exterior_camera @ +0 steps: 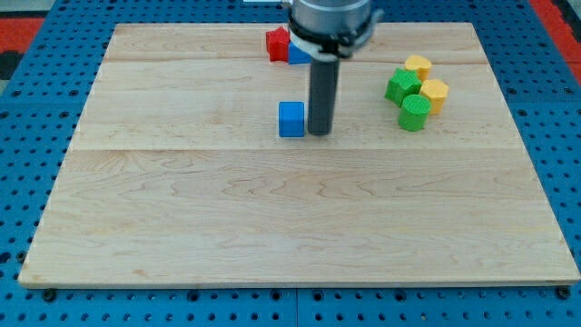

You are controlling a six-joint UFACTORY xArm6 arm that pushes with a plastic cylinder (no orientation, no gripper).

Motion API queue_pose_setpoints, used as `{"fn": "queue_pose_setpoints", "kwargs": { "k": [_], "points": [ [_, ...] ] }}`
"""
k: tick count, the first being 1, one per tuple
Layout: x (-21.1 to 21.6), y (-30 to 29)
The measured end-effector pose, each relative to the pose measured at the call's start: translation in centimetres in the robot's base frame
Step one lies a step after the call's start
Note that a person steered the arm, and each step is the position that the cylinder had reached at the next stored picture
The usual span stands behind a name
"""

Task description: Push the blue cube to the left of red star

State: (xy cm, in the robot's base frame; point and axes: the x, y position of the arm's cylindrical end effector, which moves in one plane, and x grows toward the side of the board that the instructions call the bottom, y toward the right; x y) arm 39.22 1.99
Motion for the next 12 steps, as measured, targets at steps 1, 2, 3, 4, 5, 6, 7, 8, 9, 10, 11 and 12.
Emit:
{"fn": "queue_pose_setpoints", "kwargs": {
  "k": [1, 2, 3, 4, 5, 6, 7, 8, 9, 10, 11, 12],
  "points": [
    [0.6, -3.0],
    [3.9, -3.1],
    [3.0, -8.5],
    [-1.1, -8.8],
    [-5.1, -8.8],
    [-3.1, -8.2],
    [2.9, -6.8],
    [2.6, -4.1],
    [-4.8, -4.5],
    [-8.9, -4.7],
    [-9.1, -4.4],
    [-9.1, -4.3]
  ]
}}
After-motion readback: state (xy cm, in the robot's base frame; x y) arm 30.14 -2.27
